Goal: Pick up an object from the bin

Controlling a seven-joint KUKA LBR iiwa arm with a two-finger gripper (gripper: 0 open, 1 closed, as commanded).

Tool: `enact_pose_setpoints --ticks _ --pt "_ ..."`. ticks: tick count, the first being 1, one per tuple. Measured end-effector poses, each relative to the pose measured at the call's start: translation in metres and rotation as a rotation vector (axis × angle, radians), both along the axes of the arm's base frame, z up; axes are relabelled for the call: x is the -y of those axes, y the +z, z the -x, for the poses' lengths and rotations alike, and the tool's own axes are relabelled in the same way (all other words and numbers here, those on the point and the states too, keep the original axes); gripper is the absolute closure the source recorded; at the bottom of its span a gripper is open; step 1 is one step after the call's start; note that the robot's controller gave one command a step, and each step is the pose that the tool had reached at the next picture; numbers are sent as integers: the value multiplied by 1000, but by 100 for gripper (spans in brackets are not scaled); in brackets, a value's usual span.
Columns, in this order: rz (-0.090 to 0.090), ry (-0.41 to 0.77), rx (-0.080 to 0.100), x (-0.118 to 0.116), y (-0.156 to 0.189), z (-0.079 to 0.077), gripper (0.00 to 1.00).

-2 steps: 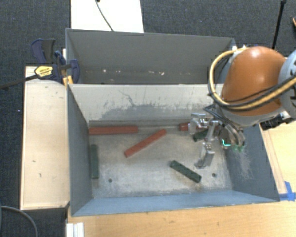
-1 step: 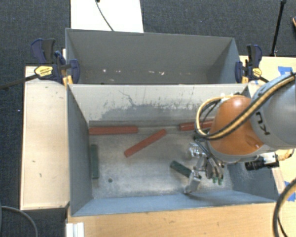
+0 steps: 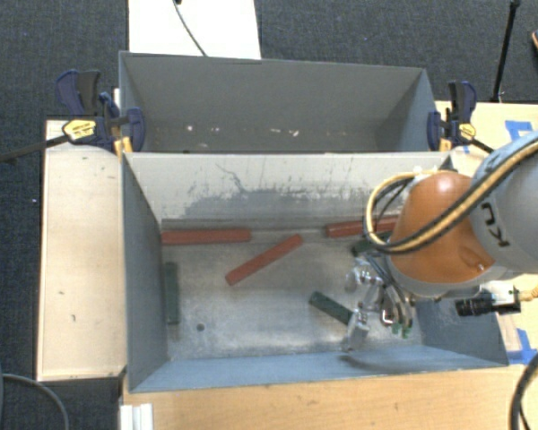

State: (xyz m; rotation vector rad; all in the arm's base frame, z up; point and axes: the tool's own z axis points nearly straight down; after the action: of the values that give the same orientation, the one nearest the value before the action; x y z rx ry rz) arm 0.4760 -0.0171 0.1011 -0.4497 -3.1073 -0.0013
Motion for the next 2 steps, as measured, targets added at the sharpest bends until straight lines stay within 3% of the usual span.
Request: enact_pose_setpoints --ticks 1,2 --pt "1 -184 5 -8 -1 -5 0" --pt "1 -308 -2 4 -32 1 0"
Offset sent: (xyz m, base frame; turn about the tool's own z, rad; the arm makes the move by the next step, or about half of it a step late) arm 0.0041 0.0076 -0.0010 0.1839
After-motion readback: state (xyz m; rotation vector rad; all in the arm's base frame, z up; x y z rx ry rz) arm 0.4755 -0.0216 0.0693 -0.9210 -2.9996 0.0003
